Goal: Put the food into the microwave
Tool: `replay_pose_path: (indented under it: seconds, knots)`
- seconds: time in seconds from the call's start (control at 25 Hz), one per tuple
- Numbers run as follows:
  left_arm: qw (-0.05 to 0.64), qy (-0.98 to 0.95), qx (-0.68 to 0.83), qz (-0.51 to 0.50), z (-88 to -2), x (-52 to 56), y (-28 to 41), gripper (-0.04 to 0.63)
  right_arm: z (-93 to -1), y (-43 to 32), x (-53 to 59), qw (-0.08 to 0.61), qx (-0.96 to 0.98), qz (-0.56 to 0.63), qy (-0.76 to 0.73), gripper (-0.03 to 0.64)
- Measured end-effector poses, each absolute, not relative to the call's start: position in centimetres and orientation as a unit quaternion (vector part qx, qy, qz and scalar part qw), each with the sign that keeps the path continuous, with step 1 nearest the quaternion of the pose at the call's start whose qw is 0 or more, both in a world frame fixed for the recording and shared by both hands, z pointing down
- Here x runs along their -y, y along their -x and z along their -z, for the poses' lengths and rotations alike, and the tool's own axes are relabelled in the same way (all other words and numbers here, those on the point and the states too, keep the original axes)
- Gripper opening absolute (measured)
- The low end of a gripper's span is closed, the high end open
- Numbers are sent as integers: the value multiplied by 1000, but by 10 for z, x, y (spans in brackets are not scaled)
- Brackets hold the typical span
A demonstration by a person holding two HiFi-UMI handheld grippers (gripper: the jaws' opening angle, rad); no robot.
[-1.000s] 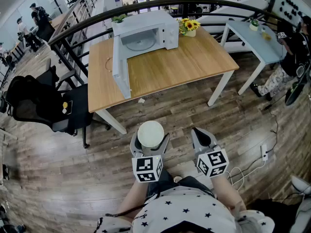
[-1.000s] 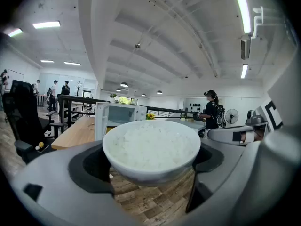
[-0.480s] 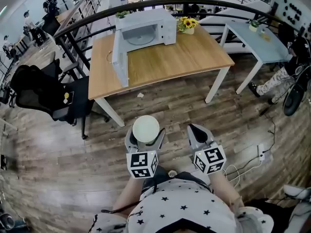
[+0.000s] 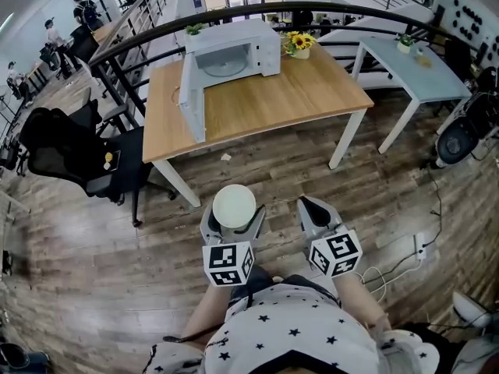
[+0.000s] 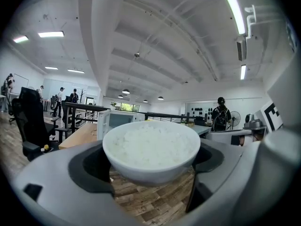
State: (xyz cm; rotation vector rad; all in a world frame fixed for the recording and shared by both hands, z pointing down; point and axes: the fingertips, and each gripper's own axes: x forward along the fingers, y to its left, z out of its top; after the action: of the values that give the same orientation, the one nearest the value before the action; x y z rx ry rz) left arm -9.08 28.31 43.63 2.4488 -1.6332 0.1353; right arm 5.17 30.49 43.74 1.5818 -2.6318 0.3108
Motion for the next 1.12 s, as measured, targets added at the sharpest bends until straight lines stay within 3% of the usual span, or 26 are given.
replay_pose_path:
  seconds: [1.12]
  knots:
    - [111,-831,543,-50,-450,-239,55,488,-458,-88,-267,30,846,-128,-517,6]
